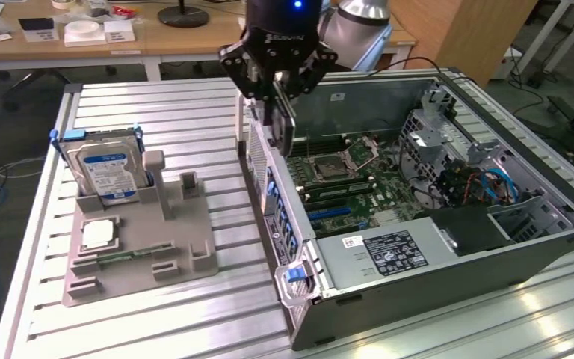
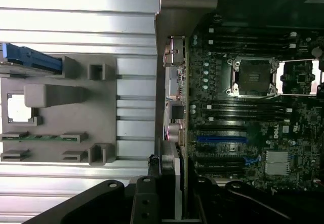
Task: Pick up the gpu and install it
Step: 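Pick up the gpu and move the gpu toward the slot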
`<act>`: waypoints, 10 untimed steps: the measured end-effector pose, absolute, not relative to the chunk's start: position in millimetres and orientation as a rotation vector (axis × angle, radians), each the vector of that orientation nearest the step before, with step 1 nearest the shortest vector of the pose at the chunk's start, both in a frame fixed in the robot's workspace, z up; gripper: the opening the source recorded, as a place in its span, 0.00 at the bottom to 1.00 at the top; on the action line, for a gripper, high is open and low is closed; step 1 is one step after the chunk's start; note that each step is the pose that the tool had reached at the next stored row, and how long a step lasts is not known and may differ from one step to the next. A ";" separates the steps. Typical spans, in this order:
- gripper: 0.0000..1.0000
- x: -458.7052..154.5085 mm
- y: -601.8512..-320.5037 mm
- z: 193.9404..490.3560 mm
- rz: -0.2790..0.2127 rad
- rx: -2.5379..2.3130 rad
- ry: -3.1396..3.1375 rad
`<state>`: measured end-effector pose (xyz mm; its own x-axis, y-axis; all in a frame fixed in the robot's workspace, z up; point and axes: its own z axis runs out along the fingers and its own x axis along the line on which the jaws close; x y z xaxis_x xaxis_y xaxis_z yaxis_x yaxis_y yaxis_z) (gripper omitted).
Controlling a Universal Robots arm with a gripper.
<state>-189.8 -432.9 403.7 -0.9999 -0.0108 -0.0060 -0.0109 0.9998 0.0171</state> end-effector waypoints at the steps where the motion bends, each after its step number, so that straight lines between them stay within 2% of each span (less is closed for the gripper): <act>1: 0.28 -185.3 -432.9 403.6 0.027 -0.017 3.136; 10: 0.28 -144.5 -432.8 402.7 0.027 -0.017 3.136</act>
<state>-144.5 -432.8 402.7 -0.9999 -0.0106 -0.0059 -0.0107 0.9998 0.0170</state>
